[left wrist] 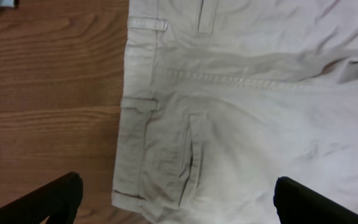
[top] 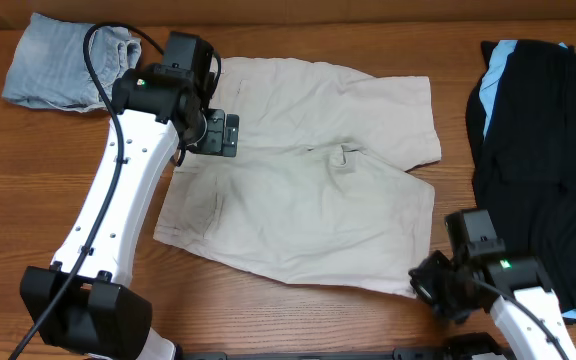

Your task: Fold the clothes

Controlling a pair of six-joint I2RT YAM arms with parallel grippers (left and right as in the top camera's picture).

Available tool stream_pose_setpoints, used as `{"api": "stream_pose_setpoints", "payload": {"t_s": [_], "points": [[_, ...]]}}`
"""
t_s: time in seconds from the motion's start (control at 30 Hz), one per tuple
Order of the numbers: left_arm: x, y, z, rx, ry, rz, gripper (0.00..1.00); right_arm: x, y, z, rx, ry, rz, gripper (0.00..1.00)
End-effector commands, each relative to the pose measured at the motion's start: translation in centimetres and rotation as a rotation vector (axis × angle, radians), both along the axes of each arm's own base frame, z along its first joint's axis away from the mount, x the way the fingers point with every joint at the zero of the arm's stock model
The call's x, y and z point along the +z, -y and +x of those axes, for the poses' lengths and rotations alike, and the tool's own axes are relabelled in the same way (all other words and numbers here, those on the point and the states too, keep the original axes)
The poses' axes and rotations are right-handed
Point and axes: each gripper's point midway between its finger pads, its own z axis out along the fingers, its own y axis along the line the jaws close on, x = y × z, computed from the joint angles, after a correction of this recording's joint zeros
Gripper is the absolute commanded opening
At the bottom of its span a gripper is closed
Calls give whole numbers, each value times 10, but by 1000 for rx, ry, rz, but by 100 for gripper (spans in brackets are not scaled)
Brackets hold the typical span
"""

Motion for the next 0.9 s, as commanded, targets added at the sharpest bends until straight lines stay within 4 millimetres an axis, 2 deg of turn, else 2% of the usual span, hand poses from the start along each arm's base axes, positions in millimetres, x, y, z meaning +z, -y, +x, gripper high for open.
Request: {"api": "stream_pose_setpoints", "payload": {"t_s": [0.0, 0.03, 0.07, 0.1, 0.13, 0.27, 0.37, 0.43, 0.53, 0.57, 0.6, 0.63, 0.73, 0.87], "points": [[-3, -23, -7, 37, -33, 27, 100, 14, -1, 4, -13, 73, 19, 15], [-4, -28, -10, 49, -45, 29, 100, 17, 0, 6, -16, 92, 16, 27], [-4, -33, -12, 61, -56, 28, 100, 19, 0, 7, -17, 101, 11, 32], [-5, -39, -16, 86, -76, 18, 100, 25, 3, 12, -19, 131, -4, 46], [-3, -44, -23, 110, -95, -7, 100, 36, 6, 21, -13, 172, -24, 56], [16, -53, -47, 197, -104, -67, 100, 83, 23, 37, -19, 291, -122, 67], [29, -55, -68, 305, -86, -90, 100, 97, 26, 38, -24, 311, -135, 71], [26, -58, -86, 409, -78, -103, 100, 95, 26, 37, -24, 300, -137, 72], [3, -58, -110, 562, -47, -156, 100, 90, 26, 41, -21, 269, -145, 73], [-5, -56, -115, 582, -42, -180, 100, 88, 26, 43, -21, 258, -151, 77], [-17, -54, -122, 614, -40, -204, 100, 86, 26, 47, -21, 253, -153, 84], [-28, -53, -127, 646, -44, -215, 100, 84, 24, 52, -20, 250, -146, 99], [-63, -52, -140, 789, -85, -249, 100, 77, 12, 71, -11, 238, -94, 100], [-93, -52, -148, 881, -135, -272, 100, 67, 8, 86, -8, 216, -88, 100]]}}
